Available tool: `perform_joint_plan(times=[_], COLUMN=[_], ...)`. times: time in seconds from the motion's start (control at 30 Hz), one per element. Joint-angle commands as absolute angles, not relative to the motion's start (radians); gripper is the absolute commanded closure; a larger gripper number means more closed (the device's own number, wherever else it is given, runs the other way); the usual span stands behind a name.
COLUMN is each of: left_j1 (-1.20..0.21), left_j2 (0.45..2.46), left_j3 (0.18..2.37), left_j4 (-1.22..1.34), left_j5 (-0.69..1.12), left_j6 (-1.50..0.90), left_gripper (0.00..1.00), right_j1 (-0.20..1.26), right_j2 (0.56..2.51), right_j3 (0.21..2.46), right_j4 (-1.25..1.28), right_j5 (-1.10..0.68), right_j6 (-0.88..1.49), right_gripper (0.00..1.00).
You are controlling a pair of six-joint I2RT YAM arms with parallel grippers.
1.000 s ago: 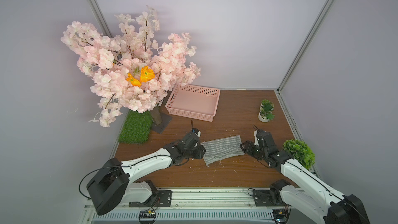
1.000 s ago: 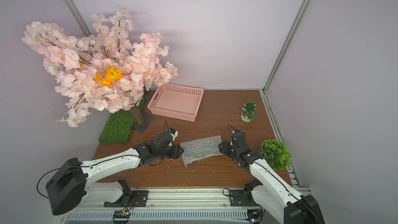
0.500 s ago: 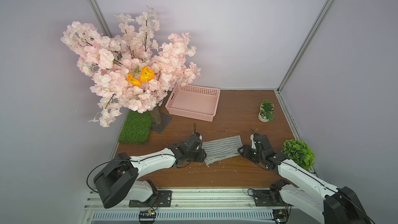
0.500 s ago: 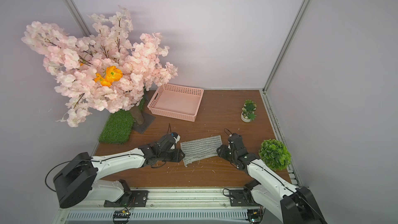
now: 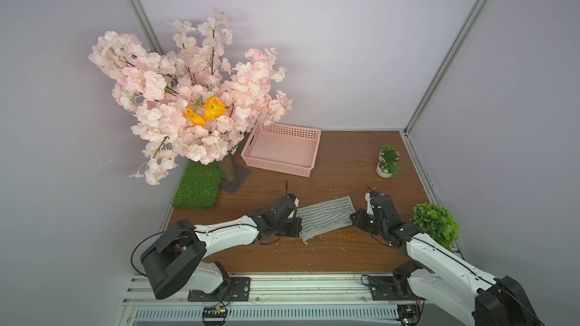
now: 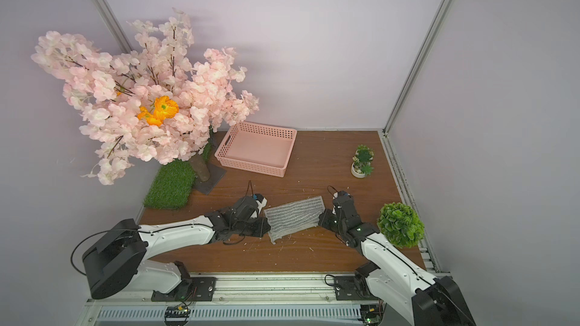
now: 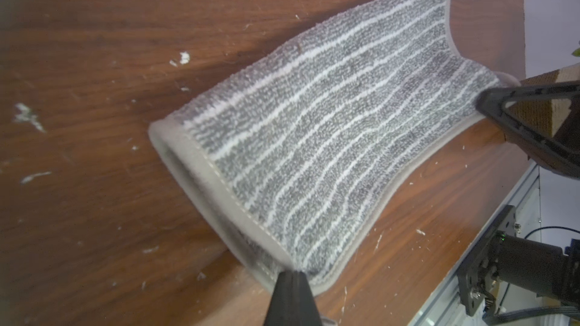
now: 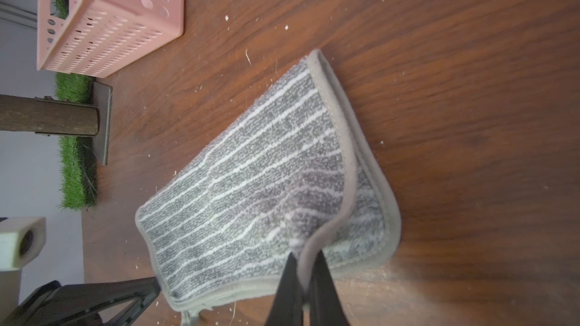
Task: Fold the square dishcloth
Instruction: Smooth out the cleaning item at the center of the board.
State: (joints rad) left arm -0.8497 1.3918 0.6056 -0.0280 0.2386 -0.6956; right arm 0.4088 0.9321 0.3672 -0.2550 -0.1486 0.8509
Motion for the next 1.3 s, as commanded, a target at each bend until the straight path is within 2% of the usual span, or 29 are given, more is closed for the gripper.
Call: perform_joint_plan(times=[0.0, 0.3, 0.5, 0.57, 0.67, 0.73, 1.0, 1.27], left_j1=[-0.864, -0.892, -0.905, -0.905, -0.906, -0.905, -0.905, -0.905], left_j2=[1.354, 1.343, 1.359, 1.343, 1.325, 1.326, 1.491, 1.605], left_j3=[0.618, 0.622, 0.63, 0.651, 0.689, 0.705, 0.701, 0.677], left_j4=[-0.019, -0.04, -0.024, -0.005, 0.019, 0.059, 0.19, 0.177], left_j5=[0.269, 0.329, 0.314, 0.307, 0.289, 0.262, 0.224, 0.146], left_j6=[-0.691, -0.677, -0.645, -0.621, -0.578, -0.542, -0.503, -0.502], left_gripper=[1.0, 1.0, 1.0, 1.0, 1.0, 1.0, 1.0, 1.0], right_j1=[0.414, 0.414, 0.414, 0.414, 0.414, 0.414, 0.414, 0.424], right_j2=[0.899, 0.938, 0.977, 1.006, 1.029, 1.032, 0.99, 1.038], right_j3=[0.392, 0.343, 0.334, 0.328, 0.322, 0.331, 0.493, 0.529], right_j4=[-0.306, -0.278, -0.301, -0.296, -0.275, -0.275, -0.424, -0.319], right_j5=[-0.08, -0.048, 0.024, 0.031, 0.03, 0.054, 0.248, 0.17], right_j6=[0.83, 0.832, 0.82, 0.813, 0.811, 0.807, 0.759, 0.739], right_gripper=[0.95, 0.94, 0.89, 0.83, 0.69, 0.65, 0.6, 0.62])
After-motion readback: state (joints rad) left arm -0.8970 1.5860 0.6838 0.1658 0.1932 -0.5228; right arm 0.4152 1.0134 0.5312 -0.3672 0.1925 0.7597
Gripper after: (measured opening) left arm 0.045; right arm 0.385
